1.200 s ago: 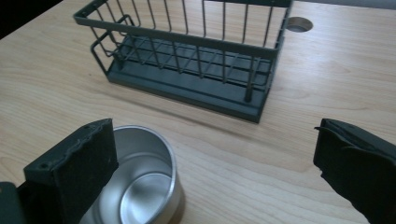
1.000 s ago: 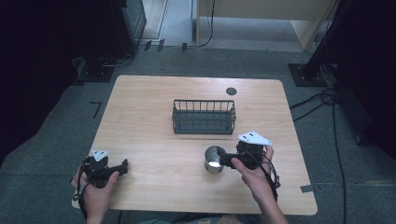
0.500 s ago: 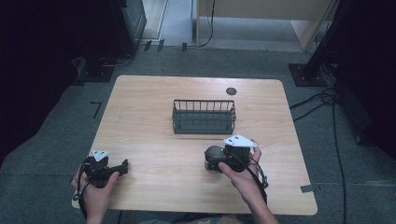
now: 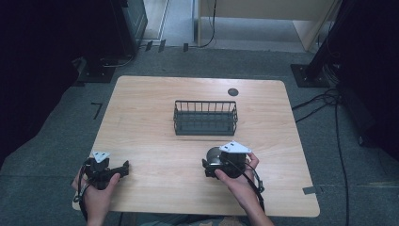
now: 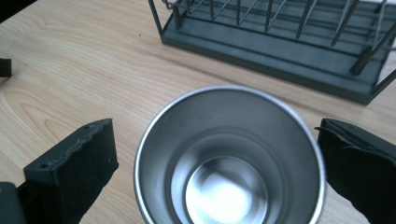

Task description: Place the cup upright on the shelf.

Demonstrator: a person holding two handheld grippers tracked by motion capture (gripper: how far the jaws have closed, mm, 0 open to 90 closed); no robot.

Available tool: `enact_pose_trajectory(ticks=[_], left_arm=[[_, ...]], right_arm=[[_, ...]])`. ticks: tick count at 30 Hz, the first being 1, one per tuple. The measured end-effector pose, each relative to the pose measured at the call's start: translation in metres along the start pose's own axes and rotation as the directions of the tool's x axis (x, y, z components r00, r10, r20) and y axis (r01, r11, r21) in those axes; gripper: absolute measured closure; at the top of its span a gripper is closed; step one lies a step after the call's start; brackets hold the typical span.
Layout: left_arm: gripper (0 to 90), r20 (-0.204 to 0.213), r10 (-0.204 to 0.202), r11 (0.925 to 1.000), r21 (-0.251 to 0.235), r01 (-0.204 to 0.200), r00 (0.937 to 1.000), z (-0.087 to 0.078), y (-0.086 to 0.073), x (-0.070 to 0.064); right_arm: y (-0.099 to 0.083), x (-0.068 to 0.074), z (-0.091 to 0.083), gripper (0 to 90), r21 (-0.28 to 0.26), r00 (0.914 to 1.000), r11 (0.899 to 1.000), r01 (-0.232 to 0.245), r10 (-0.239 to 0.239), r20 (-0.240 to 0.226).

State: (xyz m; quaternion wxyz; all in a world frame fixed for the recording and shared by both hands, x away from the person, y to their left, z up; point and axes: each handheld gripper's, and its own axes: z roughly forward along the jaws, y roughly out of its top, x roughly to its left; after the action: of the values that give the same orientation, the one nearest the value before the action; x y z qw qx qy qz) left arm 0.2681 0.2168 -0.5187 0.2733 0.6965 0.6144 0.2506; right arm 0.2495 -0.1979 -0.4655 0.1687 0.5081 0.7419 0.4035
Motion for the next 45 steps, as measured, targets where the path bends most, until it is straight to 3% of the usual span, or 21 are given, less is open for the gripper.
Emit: enact_pose_trajectory(ticks=[10, 21, 25, 45], left_arm=[[0.0, 0.0, 0.0, 1.0, 0.0, 0.0, 1.0, 0.0, 0.0, 0.0], [0.0, 0.0, 0.0, 1.0, 0.0, 0.0, 1.0, 0.0, 0.0, 0.0], [0.0, 0.0, 0.0, 1.0, 0.0, 0.0, 1.0, 0.0, 0.0, 0.0], [0.0, 0.0, 0.0, 1.0, 0.0, 0.0, 1.0, 0.0, 0.0, 0.0]], right_arm=[[-0.012, 0.005, 0.017, 10.0, 0.036, 0.9978, 0.999, 0.014, -0.016, 0.064], [-0.015, 0.005, 0.018, 18.0, 0.029, 0.9939, 0.999, 0.032, -0.035, 0.104], [-0.014, 0.003, 0.016, 18.2, 0.03, 0.996, 0.999, 0.013, -0.016, 0.088], [0.022, 0.001, -0.004, 18.3, -0.035, 0.9973, 0.998, 0.043, -0.041, 0.06]])
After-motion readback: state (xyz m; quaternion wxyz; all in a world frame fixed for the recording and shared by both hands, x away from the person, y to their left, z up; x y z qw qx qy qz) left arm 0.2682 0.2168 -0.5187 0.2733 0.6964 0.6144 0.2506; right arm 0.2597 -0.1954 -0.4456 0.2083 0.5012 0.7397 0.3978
